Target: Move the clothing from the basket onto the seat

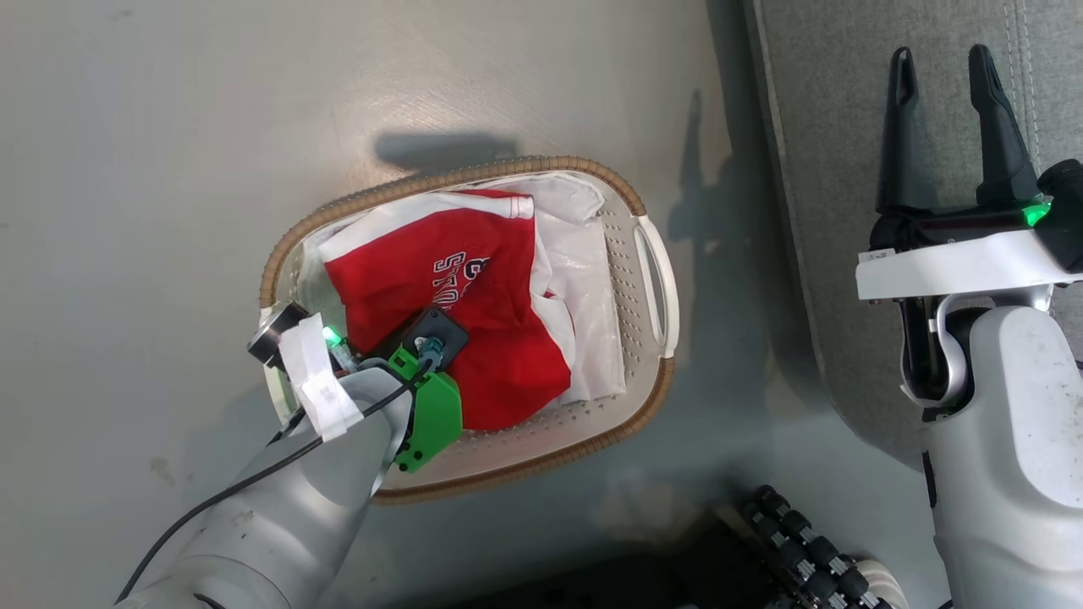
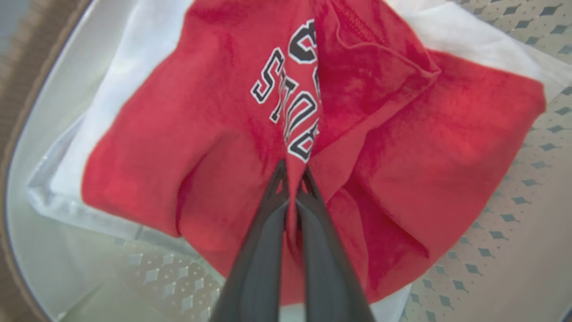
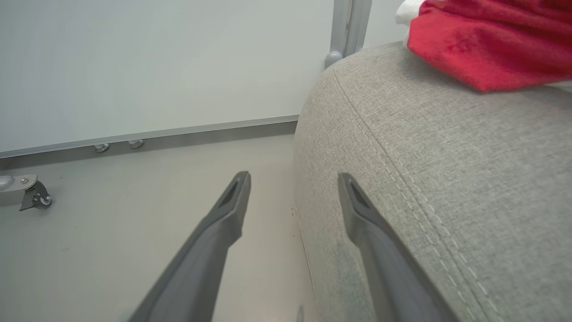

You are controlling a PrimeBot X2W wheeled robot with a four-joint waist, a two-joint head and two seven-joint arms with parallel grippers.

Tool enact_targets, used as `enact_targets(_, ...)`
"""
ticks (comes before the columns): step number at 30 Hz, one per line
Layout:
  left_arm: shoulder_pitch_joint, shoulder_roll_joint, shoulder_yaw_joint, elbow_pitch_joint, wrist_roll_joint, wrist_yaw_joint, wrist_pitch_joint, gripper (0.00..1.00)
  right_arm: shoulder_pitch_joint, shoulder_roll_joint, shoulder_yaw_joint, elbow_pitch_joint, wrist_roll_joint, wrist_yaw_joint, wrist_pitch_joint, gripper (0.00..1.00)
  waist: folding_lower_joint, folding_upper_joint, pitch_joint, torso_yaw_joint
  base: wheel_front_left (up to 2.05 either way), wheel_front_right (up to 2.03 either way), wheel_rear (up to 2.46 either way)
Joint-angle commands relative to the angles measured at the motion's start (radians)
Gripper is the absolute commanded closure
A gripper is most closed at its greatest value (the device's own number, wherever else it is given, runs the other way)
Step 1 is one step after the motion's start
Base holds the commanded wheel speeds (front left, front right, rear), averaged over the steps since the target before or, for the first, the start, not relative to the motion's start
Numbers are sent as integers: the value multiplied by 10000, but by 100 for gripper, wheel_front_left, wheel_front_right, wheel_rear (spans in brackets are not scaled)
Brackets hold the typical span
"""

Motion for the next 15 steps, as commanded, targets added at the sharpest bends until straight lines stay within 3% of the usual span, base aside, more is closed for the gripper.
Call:
enact_targets(1,-77,52,-30,-99,-57,-49,-126,100,-22,-31,26,37,-68,-14,-24,0,-1,114,-210,93,0,0,0)
enact_targets(8,88,64,62,-458,-272,9,-648,100,262,-33,-215,168,-308,-14,-24,0,-1,114,-1081,298,0,0,0)
enact_targets(15,148,354,-124,-1418,171,180,-779,100,729,-31,-631,393,-624,-14,-24,0,-1,114,-2229,681,0,0,0)
